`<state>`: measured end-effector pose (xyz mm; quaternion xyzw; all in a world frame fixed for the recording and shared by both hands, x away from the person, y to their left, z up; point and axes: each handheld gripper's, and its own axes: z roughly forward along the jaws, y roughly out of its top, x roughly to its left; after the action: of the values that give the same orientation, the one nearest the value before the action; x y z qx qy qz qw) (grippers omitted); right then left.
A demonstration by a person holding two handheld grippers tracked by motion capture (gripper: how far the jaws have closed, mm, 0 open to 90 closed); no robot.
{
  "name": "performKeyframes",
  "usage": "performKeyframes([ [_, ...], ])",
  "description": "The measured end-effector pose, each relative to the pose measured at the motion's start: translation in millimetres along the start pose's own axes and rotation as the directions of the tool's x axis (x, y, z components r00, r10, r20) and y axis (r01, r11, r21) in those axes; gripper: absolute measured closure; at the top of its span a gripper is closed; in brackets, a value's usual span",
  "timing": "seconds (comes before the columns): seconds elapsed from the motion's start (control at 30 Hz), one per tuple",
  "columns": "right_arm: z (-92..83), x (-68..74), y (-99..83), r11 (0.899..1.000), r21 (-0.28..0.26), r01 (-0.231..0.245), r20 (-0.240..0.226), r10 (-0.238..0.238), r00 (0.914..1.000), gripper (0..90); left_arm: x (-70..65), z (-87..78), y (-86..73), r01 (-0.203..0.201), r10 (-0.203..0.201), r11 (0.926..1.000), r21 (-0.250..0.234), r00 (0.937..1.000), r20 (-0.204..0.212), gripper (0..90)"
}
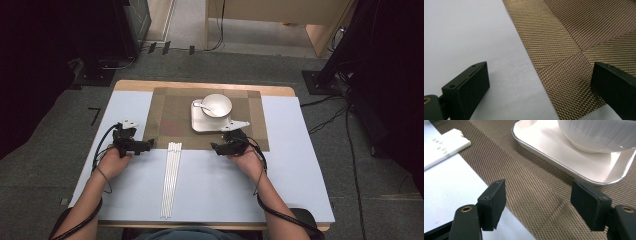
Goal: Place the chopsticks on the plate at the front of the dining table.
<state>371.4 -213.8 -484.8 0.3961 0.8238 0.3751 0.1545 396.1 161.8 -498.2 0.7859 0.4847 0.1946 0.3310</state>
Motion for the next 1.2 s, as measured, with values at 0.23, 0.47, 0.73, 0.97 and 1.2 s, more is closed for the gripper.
performKeyframes([
  [0.23, 4.7, 6.4, 1.8, 1.0, -0.012, -0.001, -0.011, 0.001, 0.9999, 29.0, -0.1, 0.1, -0.1, 0.001, -0.001, 1.0, -0.002, 1.0, 0.0, 1.8],
  [0.47, 9.1, 12.5, 3.8, 1.0, -0.01, 0.013, -0.021, -0.013, 0.9997, 29.3, -0.1, 0.0, -0.1, 0.0, 0.0, 1.0, -0.002, 1.0, 0.0, 1.8],
  [0.73, 13.1, 17.1, 6.5, 1.0, -0.01, 0.024, -0.027, -0.025, 0.9993, 29.3, -0.1, 0.0, -0.2, -0.001, 0.001, 1.0, -0.002, 1.0, -0.002, 1.7],
  [0.97, 20.8, 25.6, 9.2, 0.999, -0.011, 0.041, -0.039, -0.042, 0.9984, 29.0, -0.3, 0.1, -0.3, 0.0, 0.0, 1.0, -0.003, 1.0, -0.002, 1.7],
  [1.2, 22.7, 29.5, 10.8, 0.999, -0.014, 0.043, -0.043, -0.043, 0.9982, 29.2, -0.1, 0.1, -0.2, -0.001, 0.001, 1.0, -0.003, 1.0, -0.001, 1.7],
])
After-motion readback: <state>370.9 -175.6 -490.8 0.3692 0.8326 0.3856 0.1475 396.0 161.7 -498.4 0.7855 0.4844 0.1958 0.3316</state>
